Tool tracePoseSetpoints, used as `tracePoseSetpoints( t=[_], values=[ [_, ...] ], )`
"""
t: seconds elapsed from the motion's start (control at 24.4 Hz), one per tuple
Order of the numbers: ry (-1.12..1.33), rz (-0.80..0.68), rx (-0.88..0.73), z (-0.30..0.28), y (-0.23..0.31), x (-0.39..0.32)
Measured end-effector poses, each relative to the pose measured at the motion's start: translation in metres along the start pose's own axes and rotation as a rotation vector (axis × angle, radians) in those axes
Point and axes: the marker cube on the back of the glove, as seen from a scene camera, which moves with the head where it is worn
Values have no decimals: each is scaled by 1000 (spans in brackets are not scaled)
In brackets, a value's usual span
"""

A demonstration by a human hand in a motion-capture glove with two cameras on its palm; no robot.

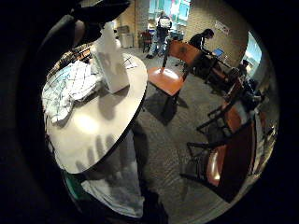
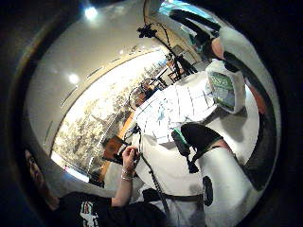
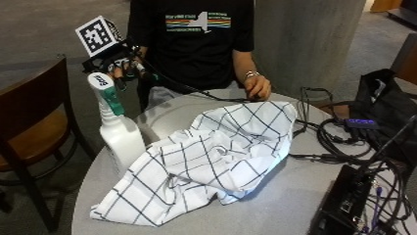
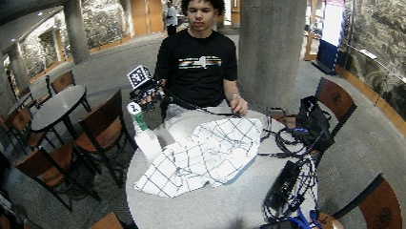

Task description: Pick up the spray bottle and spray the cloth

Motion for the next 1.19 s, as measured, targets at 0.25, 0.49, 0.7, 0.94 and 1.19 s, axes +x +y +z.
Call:
tracePoseSetpoints(
  t=[0.25,0.49,0.7,0.94,1.19],
  values=[
    [12,66,20,6,-35,12],
    [36,123,50,18,-58,20],
    [66,146,93,25,-66,26],
    [137,160,177,21,-69,29],
    [151,126,190,20,-67,26]
  ],
)
